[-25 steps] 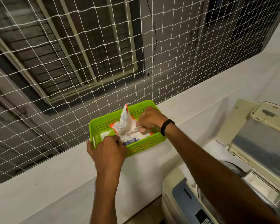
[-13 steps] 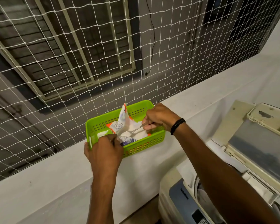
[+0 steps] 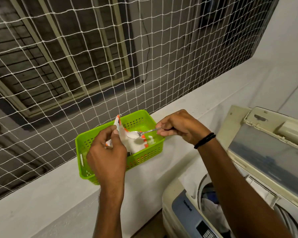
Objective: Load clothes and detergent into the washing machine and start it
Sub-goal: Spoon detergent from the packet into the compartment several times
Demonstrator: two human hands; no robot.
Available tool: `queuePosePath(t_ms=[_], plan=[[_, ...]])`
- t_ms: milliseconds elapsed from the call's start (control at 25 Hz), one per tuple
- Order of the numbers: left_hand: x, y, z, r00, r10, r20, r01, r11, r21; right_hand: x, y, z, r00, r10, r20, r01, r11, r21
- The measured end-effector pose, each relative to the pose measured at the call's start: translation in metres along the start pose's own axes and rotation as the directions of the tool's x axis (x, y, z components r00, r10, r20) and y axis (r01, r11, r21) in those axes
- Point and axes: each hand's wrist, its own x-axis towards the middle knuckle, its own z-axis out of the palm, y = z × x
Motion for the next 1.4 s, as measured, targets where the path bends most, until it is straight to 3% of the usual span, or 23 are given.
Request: queuePosePath(t_ms=[200, 440, 640, 720, 840, 920, 1120, 1240, 1400], plan=[[-0.016, 0.010, 0.036, 0.991, 0.105, 0.084, -0.093, 0.987, -0.130, -0.029, 0.017, -0.044, 0.997, -0.015, -0.074, 0.021, 0.996, 0.090], [-0.064, 0.026, 0.100, 0.921, 0.265, 0.285, -0.179, 0.939, -0.295, -0.075, 0.058, -0.119, 0.932, 0.060, -0.358, 0.025, 0.974, 0.227], [-0.125, 0.037, 0.167, 0.748, 0.415, 0.518, -0.285, 0.906, -0.314, -0.111, 0.120, -0.187, 0.837, 0.211, -0.505, -0.045, 0.946, 0.321], [-0.154, 0.036, 0.195, 0.635, 0.417, 0.650, -0.299, 0.909, -0.291, -0.121, 0.157, -0.214, 0.725, 0.256, -0.640, 0.027, 0.917, 0.397], [-0.198, 0.023, 0.239, 0.468, 0.313, 0.827, -0.259, 0.943, -0.210, -0.131, 0.213, -0.249, 0.509, 0.321, -0.798, 0.105, 0.898, 0.428], [-0.225, 0.007, 0.267, 0.370, 0.204, 0.906, -0.227, 0.966, -0.125, -0.131, 0.246, -0.268, 0.423, 0.360, -0.831, 0.065, 0.903, 0.424], [-0.279, -0.049, 0.323, 0.048, -0.172, 0.984, 0.027, 0.985, 0.171, -0.117, 0.317, -0.291, 0.254, 0.391, -0.885, -0.231, 0.913, 0.337], [-0.304, -0.095, 0.351, -0.157, -0.399, 0.903, 0.205, 0.882, 0.425, -0.105, 0.328, -0.280, 0.262, 0.281, -0.923, -0.332, 0.925, 0.186], [-0.318, -0.094, 0.348, -0.178, -0.575, 0.798, 0.476, 0.660, 0.582, -0.090, 0.345, -0.262, 0.400, 0.035, -0.916, -0.438, 0.885, -0.157]])
